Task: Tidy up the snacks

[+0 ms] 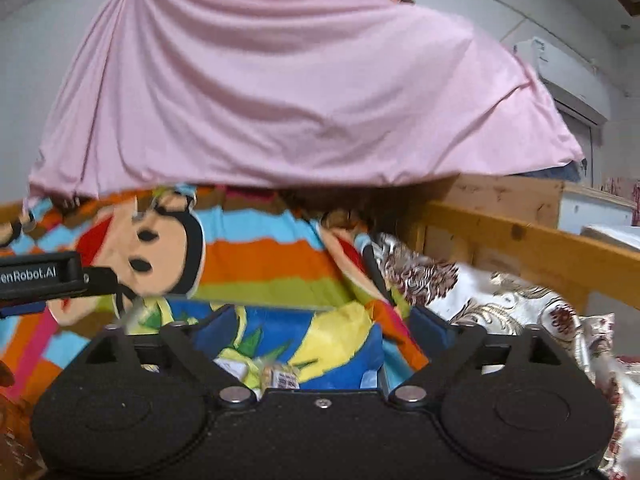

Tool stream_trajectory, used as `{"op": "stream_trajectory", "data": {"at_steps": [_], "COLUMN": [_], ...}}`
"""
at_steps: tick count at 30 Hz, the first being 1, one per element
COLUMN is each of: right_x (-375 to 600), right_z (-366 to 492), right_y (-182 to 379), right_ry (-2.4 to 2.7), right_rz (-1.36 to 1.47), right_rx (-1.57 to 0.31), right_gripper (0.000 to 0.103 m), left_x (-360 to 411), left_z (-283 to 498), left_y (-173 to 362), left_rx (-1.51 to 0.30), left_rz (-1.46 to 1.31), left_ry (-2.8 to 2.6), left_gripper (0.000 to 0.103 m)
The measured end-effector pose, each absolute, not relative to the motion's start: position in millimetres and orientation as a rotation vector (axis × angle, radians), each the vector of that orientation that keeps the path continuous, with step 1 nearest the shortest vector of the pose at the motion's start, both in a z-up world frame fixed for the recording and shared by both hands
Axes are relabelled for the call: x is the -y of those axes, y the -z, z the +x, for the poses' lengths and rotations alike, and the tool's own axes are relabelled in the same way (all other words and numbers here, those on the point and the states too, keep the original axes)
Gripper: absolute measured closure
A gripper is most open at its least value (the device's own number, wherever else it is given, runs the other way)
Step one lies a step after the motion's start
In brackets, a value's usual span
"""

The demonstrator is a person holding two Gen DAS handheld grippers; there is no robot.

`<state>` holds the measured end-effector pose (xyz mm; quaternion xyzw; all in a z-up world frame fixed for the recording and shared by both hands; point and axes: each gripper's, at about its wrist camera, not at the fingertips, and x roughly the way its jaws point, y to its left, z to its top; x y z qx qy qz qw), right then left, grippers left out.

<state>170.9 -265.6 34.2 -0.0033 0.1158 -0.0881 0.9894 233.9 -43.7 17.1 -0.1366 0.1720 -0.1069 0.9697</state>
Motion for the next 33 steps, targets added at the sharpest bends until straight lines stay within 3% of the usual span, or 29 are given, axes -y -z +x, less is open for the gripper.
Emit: {"op": "stream_trajectory", "data": {"at_steps": [2,15,33], "right_x": [267.1,265.0,253.6], "right_z": [156.3,74.1,-7.0], "right_y": [-42.1,-63.5,-57.2], "right_ry": [0.166,0.156,0.127], "right_rz": [0.018,0.061,0.035], "right_rx": [-0.213,-0.179,-0.239], "right_gripper": [0.001,0.001,0.001], "left_x": [39.2,28.5,20.2], "left_z": [222.6,138.1,49.3], "left_y": [-27.2,-46.5,-33.8], "left_rx": [-0.332,-0.307,-0.343], "left_rz": [-0.273,-0.198,-0.111], "left_ry": [0.2,0.153,0.148], "left_gripper": [0.001,0.001,0.001]}}
